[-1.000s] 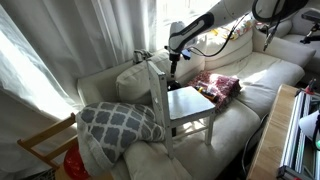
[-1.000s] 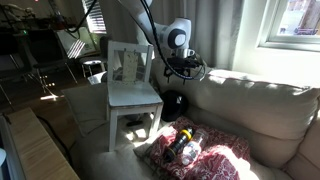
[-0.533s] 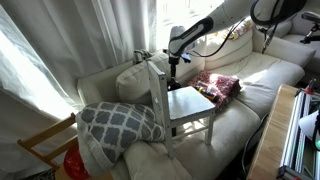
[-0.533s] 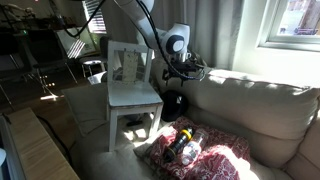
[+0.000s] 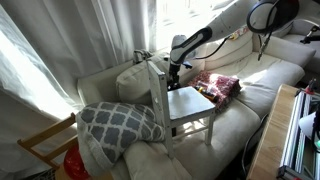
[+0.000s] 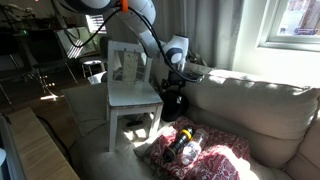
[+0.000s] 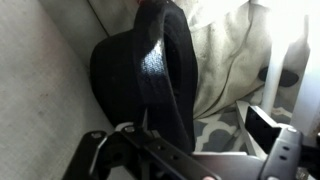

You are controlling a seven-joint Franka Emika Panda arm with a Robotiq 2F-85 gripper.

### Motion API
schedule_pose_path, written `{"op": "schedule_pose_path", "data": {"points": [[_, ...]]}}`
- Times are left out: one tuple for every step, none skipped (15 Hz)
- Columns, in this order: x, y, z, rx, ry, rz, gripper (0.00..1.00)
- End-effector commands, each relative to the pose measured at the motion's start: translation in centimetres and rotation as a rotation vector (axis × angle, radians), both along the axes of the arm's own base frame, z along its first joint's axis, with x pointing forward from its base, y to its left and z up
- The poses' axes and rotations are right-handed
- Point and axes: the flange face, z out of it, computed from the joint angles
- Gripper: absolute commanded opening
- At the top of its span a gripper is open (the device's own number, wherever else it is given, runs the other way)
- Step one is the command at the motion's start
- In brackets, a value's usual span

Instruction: Turn the chair ninety degrees anticlockwise, pick up the hat and hang it on the right corner of the chair backrest

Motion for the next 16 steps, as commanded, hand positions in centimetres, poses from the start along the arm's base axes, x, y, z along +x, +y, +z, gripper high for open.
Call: {"op": "schedule_pose_path", "data": {"points": [[0.2,-0.1,-1.8,0.039,-0.037,0.048,0.73],[0.1,0.0,-2.1,0.040,-0.032,0.053,0.71],[0.1,0.0,-2.2,0.047,-0.035,0.058,0.68],[0.1,0.0,-2.4,0.047,-0.034,0.061,0.60],[0.1,0.0,-2.4,0.055,-0.034,0.067,0.52],[0.1,-0.1,-2.5,0.054,-0.036,0.066,0.44],[0.1,-0.1,-2.6,0.058,-0.037,0.072,0.35],[0.1,-0.1,-2.7,0.061,-0.038,0.074,0.28],[0.1,-0.1,-2.8,0.062,-0.039,0.076,0.21],[0.1,-0.1,-2.8,0.063,-0.039,0.077,0.12],[0.2,-0.2,-2.7,0.067,-0.040,0.075,0.06],[0.2,-0.3,-2.6,0.066,-0.041,0.073,0.01],[0.3,-0.5,-2.1,0.071,-0.043,0.068,0.00],[0.5,-0.7,-1.5,0.074,-0.050,0.059,0.00],[0.8,-0.9,-0.8,0.079,-0.057,0.051,0.01],[1.1,-1.2,0.5,0.090,-0.069,0.043,0.01]]}}
